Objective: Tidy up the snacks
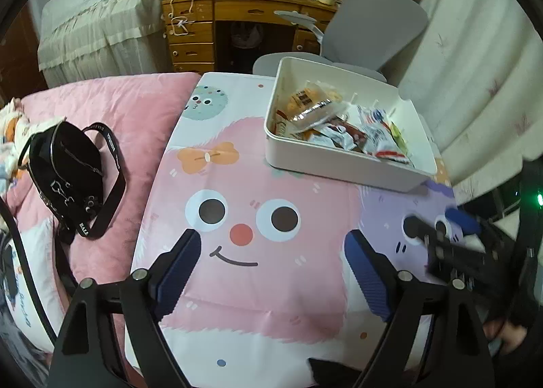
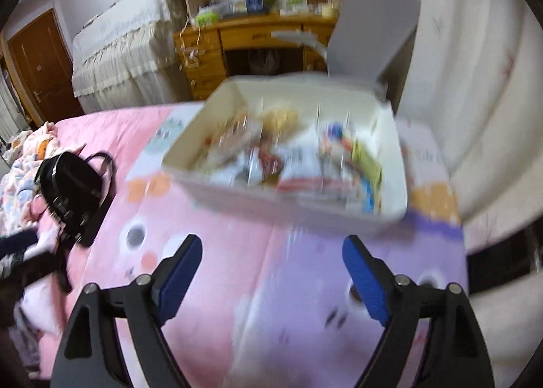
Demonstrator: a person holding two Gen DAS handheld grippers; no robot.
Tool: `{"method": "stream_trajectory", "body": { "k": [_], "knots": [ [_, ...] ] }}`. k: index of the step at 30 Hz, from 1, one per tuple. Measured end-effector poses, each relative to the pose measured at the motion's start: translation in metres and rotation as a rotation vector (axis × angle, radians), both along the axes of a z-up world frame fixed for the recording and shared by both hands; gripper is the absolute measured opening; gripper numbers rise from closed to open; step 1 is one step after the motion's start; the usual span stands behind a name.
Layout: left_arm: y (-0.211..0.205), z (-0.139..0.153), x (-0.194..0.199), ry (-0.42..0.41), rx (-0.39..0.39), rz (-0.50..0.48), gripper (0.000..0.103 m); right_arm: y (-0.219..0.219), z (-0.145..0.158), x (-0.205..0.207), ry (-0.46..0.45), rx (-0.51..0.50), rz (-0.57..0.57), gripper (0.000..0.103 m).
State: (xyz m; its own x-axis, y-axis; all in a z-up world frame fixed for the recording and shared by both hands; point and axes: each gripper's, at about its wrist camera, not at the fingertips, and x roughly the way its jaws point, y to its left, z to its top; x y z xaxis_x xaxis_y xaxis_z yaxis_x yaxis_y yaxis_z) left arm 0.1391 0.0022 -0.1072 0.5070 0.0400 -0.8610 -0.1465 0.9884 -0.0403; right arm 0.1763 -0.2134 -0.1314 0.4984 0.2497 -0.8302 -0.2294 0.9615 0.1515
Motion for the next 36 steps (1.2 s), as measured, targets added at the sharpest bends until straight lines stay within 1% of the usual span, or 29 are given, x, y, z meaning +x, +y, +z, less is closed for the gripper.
{"method": "stream_trajectory", "body": {
  "k": [3,5,7,11,13,14,16,18,20,23,26,28,31,36],
  "knots": [
    [-0.007,0.005,-0.008,-0.011,0.003,-0.029,0.089,-0.013,-0.007,-0.029,0.081,0.056,-0.051,0.088],
    [-0.01,0.01,-0.013,-0.021,0.003,-0.054,0.089,-0.019,-0.009,-0.048,0.138,0.113,-0.072,0.089],
    [-0.013,0.018,-0.02,-0.048,0.026,-0.077,0.09,-0.021,-0.005,-0.067,0.148,0.131,-0.078,0.091],
    [-0.018,0.039,-0.039,-0.123,0.071,-0.11,0.091,-0.02,0.013,-0.103,0.135,0.122,-0.1,0.097],
    [-0.021,0.052,-0.049,-0.153,0.091,-0.137,0.098,-0.02,0.025,-0.119,0.126,0.123,-0.122,0.101],
    [-0.021,0.058,-0.052,-0.162,0.091,-0.147,0.099,-0.021,0.031,-0.124,0.121,0.128,-0.131,0.103],
    [-0.021,0.073,-0.06,-0.184,0.072,-0.166,0.099,-0.022,0.047,-0.136,0.107,0.138,-0.154,0.103],
    [-0.023,0.087,-0.067,-0.198,0.056,-0.183,0.099,-0.023,0.06,-0.146,0.089,0.121,-0.17,0.103],
    [-0.026,0.1,-0.073,-0.213,0.054,-0.195,0.099,-0.022,0.072,-0.152,0.068,0.076,-0.185,0.103],
    [-0.034,0.117,-0.082,-0.233,0.064,-0.218,0.099,-0.025,0.093,-0.159,0.018,0.066,-0.196,0.103],
    [-0.042,0.129,-0.089,-0.237,0.069,-0.232,0.099,-0.027,0.113,-0.163,-0.013,0.084,-0.181,0.103],
    [-0.046,0.131,-0.094,-0.217,0.06,-0.221,0.099,-0.029,0.122,-0.165,-0.016,0.083,-0.174,0.103],
    [-0.053,0.13,-0.101,-0.174,0.068,-0.183,0.099,-0.033,0.129,-0.168,0.004,0.089,-0.174,0.103],
    [-0.065,0.126,-0.116,-0.146,0.1,-0.159,0.099,-0.037,0.131,-0.181,0.019,0.099,-0.146,0.103]
  ]
}}
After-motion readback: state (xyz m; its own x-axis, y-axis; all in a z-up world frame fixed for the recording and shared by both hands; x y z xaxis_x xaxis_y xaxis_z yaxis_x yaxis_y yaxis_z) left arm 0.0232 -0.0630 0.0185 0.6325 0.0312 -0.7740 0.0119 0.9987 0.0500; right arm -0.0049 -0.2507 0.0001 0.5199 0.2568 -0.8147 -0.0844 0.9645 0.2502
